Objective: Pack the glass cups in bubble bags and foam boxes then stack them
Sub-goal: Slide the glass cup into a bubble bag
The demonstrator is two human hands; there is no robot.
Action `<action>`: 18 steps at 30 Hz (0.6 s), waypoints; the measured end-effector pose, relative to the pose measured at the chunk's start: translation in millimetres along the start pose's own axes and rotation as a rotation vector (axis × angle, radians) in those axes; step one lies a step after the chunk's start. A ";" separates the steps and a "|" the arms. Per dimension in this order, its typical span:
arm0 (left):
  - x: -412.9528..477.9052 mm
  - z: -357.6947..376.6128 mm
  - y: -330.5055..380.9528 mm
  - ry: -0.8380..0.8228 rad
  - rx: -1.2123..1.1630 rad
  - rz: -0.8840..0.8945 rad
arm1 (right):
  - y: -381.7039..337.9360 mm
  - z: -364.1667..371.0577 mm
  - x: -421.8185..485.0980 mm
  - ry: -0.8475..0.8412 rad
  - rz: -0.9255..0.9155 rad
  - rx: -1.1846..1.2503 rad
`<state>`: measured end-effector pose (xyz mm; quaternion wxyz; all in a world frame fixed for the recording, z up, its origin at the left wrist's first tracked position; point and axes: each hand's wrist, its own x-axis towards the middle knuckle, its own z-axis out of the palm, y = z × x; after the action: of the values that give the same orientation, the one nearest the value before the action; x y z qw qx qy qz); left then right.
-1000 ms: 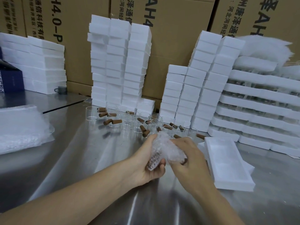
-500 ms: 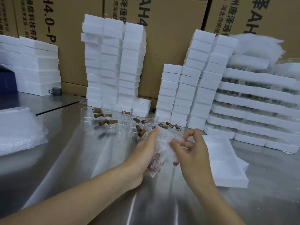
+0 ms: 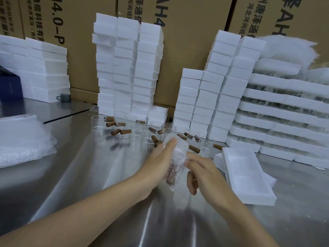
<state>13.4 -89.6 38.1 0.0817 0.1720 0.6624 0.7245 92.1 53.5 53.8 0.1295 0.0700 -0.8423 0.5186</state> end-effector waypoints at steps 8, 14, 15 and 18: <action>-0.2 1.2 -8.3 -0.154 0.194 0.010 | 13.4 0.5 5.3 0.325 -0.152 -0.122; 4.7 -4.8 -2.9 -0.154 0.097 -0.013 | 10.5 -0.8 6.6 0.351 -0.071 0.040; 5.5 -5.1 -2.2 -0.147 0.063 -0.003 | 8.6 -1.5 6.1 0.288 -0.030 0.116; 6.1 -8.4 0.1 -0.134 -0.021 0.052 | 2.4 -7.1 6.4 0.069 0.089 0.315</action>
<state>4.8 -95.4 38.5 0.1090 0.2364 0.6431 0.7202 86.4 61.0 56.7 0.1227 0.0339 -0.7478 0.6516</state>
